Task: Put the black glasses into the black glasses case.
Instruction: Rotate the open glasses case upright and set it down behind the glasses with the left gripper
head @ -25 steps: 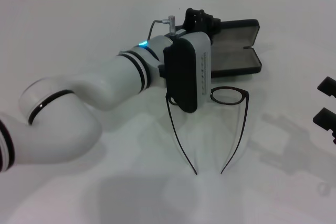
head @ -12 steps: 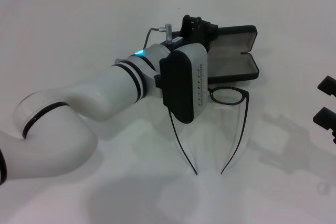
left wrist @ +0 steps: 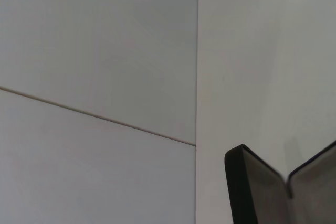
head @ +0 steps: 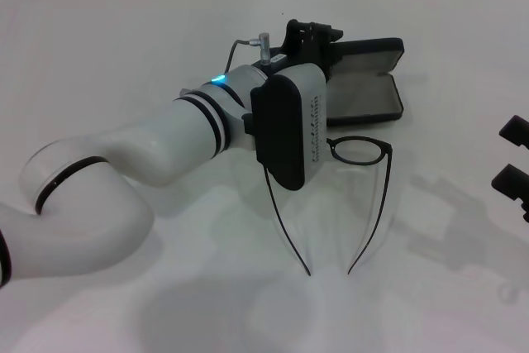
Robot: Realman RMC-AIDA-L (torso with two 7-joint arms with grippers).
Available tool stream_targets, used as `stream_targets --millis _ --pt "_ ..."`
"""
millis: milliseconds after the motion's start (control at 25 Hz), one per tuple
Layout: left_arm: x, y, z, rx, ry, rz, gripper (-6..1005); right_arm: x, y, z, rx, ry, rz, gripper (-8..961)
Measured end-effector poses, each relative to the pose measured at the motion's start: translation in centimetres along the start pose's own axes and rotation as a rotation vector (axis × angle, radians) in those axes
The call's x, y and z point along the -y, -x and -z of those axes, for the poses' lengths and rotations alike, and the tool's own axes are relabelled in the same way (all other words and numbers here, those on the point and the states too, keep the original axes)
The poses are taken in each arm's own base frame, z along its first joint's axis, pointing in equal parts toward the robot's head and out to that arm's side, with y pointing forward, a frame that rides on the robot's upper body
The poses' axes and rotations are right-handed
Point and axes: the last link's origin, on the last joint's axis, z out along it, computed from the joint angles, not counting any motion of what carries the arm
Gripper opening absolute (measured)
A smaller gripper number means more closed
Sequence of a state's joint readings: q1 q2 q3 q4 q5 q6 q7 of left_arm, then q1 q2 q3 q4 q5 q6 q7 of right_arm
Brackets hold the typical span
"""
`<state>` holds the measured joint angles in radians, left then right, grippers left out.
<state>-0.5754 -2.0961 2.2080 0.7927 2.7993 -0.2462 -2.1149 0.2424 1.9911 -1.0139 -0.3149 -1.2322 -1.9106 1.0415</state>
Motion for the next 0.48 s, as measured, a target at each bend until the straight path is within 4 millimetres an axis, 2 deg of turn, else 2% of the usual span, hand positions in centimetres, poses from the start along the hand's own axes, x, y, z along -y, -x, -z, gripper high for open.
stream_targets --millis 120,480 --pt "-0.07 0.0 0.02 0.0 0.002 -0.002 245 0.03 0.01 0.0 -0.001 -0.001 0.001 843" --pt "-0.96 -0.22 -0.25 0.037 0.105 0.014 247 0.1 0.06 0.03 -0.003 -0.003 0.003 843"
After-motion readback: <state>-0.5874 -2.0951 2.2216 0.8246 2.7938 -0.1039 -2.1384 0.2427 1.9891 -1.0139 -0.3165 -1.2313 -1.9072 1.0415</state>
